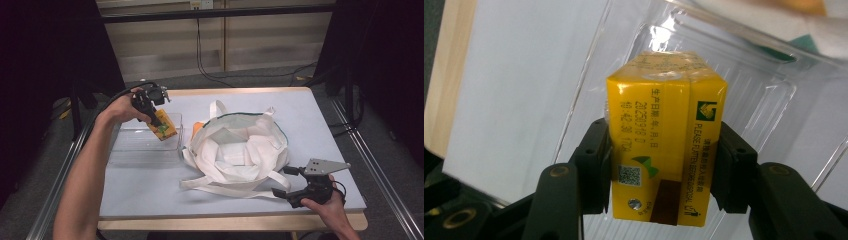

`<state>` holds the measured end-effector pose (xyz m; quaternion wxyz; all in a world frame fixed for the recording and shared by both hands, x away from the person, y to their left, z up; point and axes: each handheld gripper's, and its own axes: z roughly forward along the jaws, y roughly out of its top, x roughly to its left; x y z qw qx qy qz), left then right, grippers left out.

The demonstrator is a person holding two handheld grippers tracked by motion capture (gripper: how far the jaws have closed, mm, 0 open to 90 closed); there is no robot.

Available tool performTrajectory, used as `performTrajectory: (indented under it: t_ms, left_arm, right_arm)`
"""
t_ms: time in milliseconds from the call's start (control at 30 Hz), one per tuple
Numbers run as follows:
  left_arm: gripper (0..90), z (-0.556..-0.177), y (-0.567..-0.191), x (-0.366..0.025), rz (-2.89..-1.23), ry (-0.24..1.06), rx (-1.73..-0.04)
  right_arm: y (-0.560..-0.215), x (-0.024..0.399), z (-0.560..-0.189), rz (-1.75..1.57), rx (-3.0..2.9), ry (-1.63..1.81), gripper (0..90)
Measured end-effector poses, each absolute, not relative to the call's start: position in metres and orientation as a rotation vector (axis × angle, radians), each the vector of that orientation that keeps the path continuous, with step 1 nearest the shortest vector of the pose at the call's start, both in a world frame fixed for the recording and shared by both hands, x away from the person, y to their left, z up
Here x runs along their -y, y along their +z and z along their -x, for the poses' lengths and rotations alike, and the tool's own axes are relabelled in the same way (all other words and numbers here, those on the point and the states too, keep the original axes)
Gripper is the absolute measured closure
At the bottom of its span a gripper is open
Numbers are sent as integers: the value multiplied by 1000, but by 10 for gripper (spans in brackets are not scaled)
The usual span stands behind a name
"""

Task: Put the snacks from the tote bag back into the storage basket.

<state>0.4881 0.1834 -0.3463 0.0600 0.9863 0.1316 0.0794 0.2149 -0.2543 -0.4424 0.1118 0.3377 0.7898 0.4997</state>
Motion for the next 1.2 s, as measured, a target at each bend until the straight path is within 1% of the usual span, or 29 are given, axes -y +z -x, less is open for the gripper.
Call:
performTrajectory:
  t_ms: [33,67,133,167,200,233,333,433,533,633,800,867,900,933,967,1100,1200]
  left_arm:
    - [504,-488,-349,-180,-2983,268,-369]
    - [504,-489,-350,-178,-3000,250,-359]
    - [504,-489,-353,-173,-2987,264,-338]
    - [504,-489,-354,-170,-2995,242,-326]
    - [503,-489,-355,-169,-2993,268,-324]
    - [503,-491,-355,-167,-3004,238,-314]
    - [502,-493,-359,-164,-2982,268,-347]
    - [500,-496,-361,-162,-2965,255,-368]
    - [497,-497,-363,-158,-2937,280,-382]
    - [493,-500,-364,-155,-2951,280,-367]
    - [475,-502,-369,-153,-2914,327,-381]
    - [466,-504,-368,-154,-2908,314,-390]
    - [457,-504,-369,-155,-2895,318,-408]
    - [426,-505,-370,-155,-2898,340,-410]
    - [392,-504,-370,-154,-2901,320,-409]
    - [378,-504,-371,-154,-2883,325,-421]
    - [329,-504,-369,-154,-2865,339,-445]
  right_arm:
    - [-442,254,-215,-991,-2319,1466,140]
    - [-442,254,-215,-992,-2318,1467,140]
    - [-442,255,-215,-993,-2316,1467,140]
    - [-442,255,-215,-995,-2314,1468,140]
    - [-443,255,-215,-992,-2315,1465,140]
    - [-443,256,-215,-995,-2315,1465,140]
    - [-443,257,-214,-996,-2315,1467,140]
    - [-443,257,-215,-995,-2315,1467,139]
    - [-443,257,-214,-994,-2318,1465,139]
    - [-443,256,-214,-993,-2320,1464,139]
    - [-443,257,-214,-994,-2318,1465,138]
    - [-444,257,-214,-993,-2319,1463,138]
    - [-444,257,-214,-993,-2319,1464,138]
    - [-444,257,-214,-993,-2320,1464,138]
    - [-443,257,-214,-992,-2320,1463,138]
    - [-443,257,-214,-994,-2319,1466,138]
    - [-443,257,-214,-992,-2320,1466,138]
